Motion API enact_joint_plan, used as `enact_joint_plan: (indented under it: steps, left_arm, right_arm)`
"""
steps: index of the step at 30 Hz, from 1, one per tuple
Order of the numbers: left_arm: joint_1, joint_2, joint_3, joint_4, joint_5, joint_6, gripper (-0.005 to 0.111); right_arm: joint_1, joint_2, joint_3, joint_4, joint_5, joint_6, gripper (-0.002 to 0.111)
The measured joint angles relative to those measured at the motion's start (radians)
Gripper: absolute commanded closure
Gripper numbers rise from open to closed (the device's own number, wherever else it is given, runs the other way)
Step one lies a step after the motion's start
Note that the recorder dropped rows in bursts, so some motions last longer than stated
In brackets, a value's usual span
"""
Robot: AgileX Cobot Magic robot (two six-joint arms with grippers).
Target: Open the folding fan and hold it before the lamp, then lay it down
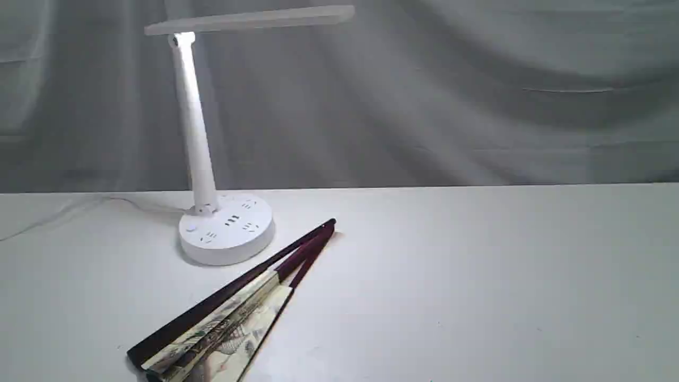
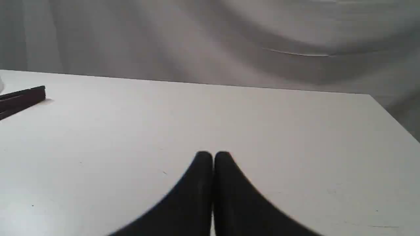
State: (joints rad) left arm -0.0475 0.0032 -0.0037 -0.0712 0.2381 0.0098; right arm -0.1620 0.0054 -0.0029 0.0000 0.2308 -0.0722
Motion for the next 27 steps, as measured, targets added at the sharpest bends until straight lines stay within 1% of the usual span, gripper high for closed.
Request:
enact_joint_plan:
  steps: [8, 11, 14, 17, 21, 23, 27]
  left_arm:
    - [0.000, 0.000, 0.000, 0.019, 0.000, 0.000, 0.107]
    - [0.000, 0.000, 0.000, 0.013, -0.008, 0.000, 0.107]
    - [0.000, 0.000, 0.000, -0.004, -0.042, -0.017, 0.107]
    - [0.000, 0.000, 0.000, -0.052, -0.117, -0.023, 0.107]
    - [0.000, 0.000, 0.000, -0.151, -0.215, -0.025, 0.107]
    - [0.000, 0.000, 0.000, -0.180, -0.238, -0.025, 0.107]
    - [0.000, 0.000, -0.051, -0.196, -0.225, -0.027, 0.107]
  right_arm:
    - [0.000, 0.000, 0.000, 0.000, -0.005, 0.000, 0.108]
    - [0.000, 0.000, 0.000, 0.000, -0.041, 0.000, 0.108]
    - [0.000, 0.000, 0.000, 0.000, -0.086, 0.000, 0.108]
    - [0.000, 0.000, 0.000, 0.007, -0.127, 0.003, 0.108]
    - [0.000, 0.000, 0.000, 0.083, -0.176, 0.008, 0.108]
    - [0.000, 0.000, 0.000, 0.143, -0.204, 0.009, 0.108]
    - [0.000, 0.000, -0.005, 0.221, -0.231, 0.012, 0.108]
